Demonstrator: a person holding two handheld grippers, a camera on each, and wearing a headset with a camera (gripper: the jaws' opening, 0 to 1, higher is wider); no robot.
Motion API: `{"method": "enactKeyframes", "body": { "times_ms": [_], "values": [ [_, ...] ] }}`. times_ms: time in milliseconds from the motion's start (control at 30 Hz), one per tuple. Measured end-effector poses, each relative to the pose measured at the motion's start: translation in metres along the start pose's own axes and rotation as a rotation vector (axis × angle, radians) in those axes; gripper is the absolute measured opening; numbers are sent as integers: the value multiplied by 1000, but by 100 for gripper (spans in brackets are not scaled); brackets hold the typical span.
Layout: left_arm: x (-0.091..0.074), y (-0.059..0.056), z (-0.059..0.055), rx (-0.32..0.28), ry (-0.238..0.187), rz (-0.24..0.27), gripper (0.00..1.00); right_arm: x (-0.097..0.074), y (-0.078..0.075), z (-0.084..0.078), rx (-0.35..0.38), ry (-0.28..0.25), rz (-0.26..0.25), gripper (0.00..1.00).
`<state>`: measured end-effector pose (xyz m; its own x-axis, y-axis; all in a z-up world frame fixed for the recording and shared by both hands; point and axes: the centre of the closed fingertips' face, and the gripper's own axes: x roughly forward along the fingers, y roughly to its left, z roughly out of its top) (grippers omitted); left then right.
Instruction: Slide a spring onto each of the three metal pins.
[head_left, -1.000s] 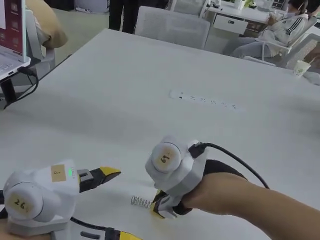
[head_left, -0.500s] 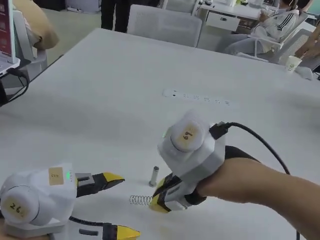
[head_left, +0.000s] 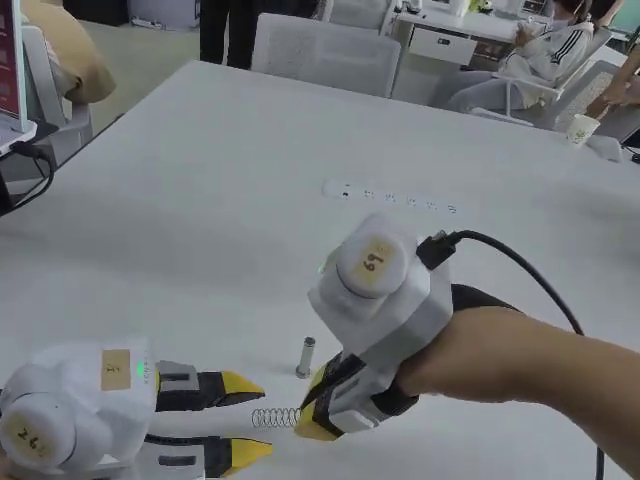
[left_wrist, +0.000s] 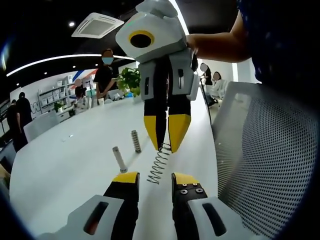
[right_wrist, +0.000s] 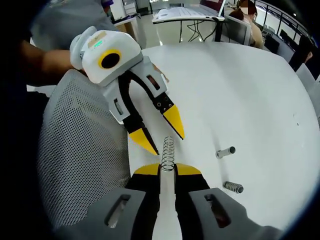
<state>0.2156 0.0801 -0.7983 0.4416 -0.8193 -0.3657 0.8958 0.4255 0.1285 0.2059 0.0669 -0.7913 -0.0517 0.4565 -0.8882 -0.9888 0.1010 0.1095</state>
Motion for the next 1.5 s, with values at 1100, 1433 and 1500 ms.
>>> {"method": "enactKeyframes", "body": {
  "times_ms": [1100,1433,1500],
  "values": [
    [-2,0,9,-215,-64,-35,2,-17,1,26,-42,-81,-22,8],
    [-4,-2,12,-253,-99,-47,1,-15,2,28,-73,-84,-2,9],
    [-4,-2,14,-255,-104,-50,1,-15,3,29,-79,-84,2,9]
  ]
}}
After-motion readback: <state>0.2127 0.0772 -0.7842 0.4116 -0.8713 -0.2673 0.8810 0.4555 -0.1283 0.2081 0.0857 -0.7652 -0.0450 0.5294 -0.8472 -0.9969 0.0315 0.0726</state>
